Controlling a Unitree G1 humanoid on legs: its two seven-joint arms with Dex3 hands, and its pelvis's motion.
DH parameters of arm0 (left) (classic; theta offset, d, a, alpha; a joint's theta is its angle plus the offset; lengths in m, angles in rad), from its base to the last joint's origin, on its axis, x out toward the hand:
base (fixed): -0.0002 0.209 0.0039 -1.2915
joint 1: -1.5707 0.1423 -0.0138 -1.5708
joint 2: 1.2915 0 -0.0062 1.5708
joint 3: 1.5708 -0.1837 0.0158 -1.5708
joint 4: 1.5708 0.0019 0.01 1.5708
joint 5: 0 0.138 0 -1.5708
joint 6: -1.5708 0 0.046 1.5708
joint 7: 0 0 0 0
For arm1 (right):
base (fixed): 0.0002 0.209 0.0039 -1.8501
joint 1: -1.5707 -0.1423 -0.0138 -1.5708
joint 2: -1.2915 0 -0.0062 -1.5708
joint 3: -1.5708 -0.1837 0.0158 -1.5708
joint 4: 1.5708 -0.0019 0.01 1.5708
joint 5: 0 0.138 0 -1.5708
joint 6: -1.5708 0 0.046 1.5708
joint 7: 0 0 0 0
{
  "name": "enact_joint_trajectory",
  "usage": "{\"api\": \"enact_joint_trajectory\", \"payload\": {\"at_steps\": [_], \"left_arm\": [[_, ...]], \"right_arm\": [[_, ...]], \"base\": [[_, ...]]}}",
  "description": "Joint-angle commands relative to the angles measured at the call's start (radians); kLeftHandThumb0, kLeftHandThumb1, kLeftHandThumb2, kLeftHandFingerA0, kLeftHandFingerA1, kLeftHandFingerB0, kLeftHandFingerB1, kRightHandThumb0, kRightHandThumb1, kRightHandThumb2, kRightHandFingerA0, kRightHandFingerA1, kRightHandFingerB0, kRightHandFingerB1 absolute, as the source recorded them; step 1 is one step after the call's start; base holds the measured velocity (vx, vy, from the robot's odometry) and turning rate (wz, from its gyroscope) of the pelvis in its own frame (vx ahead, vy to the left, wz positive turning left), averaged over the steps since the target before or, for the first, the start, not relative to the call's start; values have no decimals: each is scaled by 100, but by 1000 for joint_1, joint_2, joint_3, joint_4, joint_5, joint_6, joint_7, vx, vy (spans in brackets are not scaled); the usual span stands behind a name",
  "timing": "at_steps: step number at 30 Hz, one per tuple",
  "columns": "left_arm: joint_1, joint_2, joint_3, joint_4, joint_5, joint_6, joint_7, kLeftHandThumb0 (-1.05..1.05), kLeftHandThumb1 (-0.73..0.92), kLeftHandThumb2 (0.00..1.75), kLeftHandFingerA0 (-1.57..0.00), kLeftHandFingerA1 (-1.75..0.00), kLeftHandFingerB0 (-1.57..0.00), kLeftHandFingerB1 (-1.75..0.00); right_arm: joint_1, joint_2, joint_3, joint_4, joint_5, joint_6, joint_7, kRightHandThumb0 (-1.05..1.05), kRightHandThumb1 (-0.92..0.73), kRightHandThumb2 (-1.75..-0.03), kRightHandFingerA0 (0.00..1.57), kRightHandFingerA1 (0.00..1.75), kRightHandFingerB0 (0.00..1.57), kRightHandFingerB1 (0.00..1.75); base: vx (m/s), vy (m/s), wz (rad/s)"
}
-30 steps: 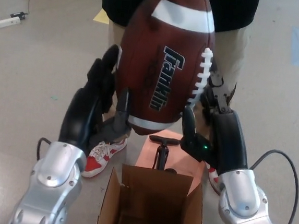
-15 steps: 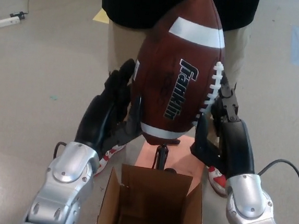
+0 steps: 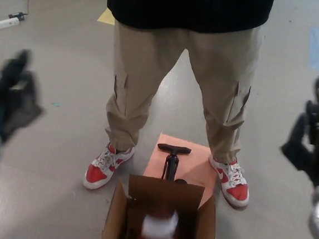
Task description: Use both hands to pick up a football from a person and place it into a container beneath
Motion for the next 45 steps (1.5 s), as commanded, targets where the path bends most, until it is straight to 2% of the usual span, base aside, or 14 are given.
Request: {"api": "enact_joint_trajectory", "payload": {"at_steps": [1,5,8,9,10,19,29,30,35,37,38,39,42,45], "left_arm": [[-52,127,120,181,-62,-87,-78,-80,82,115,0,-15,0,-13],[-65,136,133,235,-54,-119,-105,-81,83,114,0,-15,0,-12],[-65,140,133,262,-46,-133,-118,-75,92,75,0,-6,0,-5],[-66,139,134,269,-47,-140,-122,-75,92,75,0,-6,0,-5],[-67,128,138,276,-51,-151,-121,-83,82,112,0,-14,0,-11],[-90,129,126,360,-35,-177,-130,-85,83,113,0,-13,0,-9],[-103,179,76,590,31,-211,-117,-81,78,113,0,-18,0,-14],[-100,184,75,603,31,-208,-113,-78,92,69,0,-13,0,-11],[-99,189,63,652,41,-209,-99,-82,76,98,0,-15,0,-10],[-92,193,64,666,39,-214,-103,-83,74,95,0,-13,0,-11],[-83,193,68,669,34,-212,-102,-80,92,67,0,-17,0,-14],[-86,194,67,670,35,-210,-100,-85,79,112,0,-19,0,-14],[-85,192,60,672,42,-220,-101,-82,73,92,0,-18,0,-14],[-76,188,47,675,52,-255,-106,-79,77,113,0,-22,0,-17]], "right_arm": [[34,-43,-83,7,79,-85,39,-86,-86,-116,0,12,0,13],[35,-37,-89,-6,75,-80,43,-86,-86,-116,0,13,0,12],[22,-28,-84,-7,66,-86,38,-87,-85,-115,2,14,2,13],[21,-26,-83,-9,66,-86,39,-87,-85,-115,2,14,2,13],[12,-25,-79,-8,61,-87,35,-88,-85,-115,4,15,4,13],[-33,-27,-81,15,60,-73,27,-87,-85,-114,5,17,5,12],[-220,-76,-41,501,-25,-78,-29,-79,-84,-116,0,20,0,18],[-233,-83,-30,559,-33,-65,-24,-82,-86,-116,0,19,0,14],[-238,-121,14,722,-62,-41,8,-81,-83,-113,7,37,6,16],[-239,-130,32,753,-68,-28,35,-80,-84,-114,6,31,5,15],[-238,-132,44,766,-74,-33,38,-83,-86,-114,7,24,6,14],[-242,-132,49,774,-77,-36,37,-83,-85,-114,4,18,4,15],[-251,-139,95,813,-112,-37,14,-86,-86,-115,7,19,7,15],[-254,-147,122,846,-117,-43,5,-85,-85,-114,7,21,7,15]], "base": [[0,0,0],[0,0,0],[0,0,0],[0,0,0],[0,0,0],[0,0,0],[0,0,0],[0,0,0],[0,0,0],[0,0,0],[0,0,0],[0,0,0],[0,0,0],[0,0,0]]}}
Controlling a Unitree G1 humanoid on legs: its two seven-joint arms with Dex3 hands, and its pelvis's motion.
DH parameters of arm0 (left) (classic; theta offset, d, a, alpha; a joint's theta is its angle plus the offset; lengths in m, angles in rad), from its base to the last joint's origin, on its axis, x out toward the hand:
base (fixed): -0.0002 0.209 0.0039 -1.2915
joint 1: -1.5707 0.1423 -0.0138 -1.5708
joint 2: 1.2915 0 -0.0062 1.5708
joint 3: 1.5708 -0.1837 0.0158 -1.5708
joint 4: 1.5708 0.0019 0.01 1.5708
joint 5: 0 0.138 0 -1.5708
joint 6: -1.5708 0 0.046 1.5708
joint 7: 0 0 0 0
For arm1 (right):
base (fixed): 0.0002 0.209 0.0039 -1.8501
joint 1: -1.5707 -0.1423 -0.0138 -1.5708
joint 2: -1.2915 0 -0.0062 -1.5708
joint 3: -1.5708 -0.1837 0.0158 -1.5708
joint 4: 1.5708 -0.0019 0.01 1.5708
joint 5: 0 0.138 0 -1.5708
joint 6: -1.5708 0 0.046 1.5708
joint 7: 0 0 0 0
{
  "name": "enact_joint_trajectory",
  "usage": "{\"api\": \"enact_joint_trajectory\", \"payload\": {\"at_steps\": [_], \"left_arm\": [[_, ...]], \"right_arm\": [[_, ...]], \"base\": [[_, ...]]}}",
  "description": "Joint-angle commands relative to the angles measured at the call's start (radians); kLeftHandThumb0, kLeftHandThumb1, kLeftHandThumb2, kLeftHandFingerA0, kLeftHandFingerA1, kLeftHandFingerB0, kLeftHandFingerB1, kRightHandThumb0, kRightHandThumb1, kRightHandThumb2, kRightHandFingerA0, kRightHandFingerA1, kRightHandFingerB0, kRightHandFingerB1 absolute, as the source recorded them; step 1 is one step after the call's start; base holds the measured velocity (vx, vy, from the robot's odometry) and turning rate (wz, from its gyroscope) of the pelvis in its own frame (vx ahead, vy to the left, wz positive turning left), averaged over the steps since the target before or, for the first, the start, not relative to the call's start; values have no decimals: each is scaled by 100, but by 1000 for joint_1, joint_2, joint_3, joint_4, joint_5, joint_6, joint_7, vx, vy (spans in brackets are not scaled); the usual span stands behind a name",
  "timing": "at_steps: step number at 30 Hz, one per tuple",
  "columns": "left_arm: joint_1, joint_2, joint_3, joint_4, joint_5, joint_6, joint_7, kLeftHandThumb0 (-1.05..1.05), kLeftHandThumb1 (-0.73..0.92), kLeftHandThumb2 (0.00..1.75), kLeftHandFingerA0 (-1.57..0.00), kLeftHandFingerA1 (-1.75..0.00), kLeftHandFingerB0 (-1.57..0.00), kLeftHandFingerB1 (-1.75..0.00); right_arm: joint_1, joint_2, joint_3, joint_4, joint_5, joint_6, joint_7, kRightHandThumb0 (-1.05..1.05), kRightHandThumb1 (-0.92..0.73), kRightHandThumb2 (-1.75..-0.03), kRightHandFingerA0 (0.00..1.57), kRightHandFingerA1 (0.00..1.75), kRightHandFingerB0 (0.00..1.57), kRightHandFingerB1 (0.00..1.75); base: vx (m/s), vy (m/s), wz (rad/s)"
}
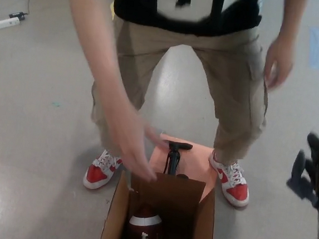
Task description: Use both hands to pick up a football from a person and place it into a container beneath
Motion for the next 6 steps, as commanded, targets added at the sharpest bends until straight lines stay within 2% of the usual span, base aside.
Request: {"api": "enact_joint_trajectory", "payload": {"at_steps": [1,6], "left_arm": [[12,33,-28,22,54,-81,12,-85,81,114,0,-17,0,-14],[22,38,-46,19,72,-99,14,-85,81,113,0,-17,0,-13]], "right_arm": [[-29,-46,51,89,-70,15,-10,-86,-85,-114,7,22,7,14],[-34,-46,61,105,-74,25,-10,-83,-83,-114,6,25,5,16]], "base": [[0,0,0],[0,0,0]]}}
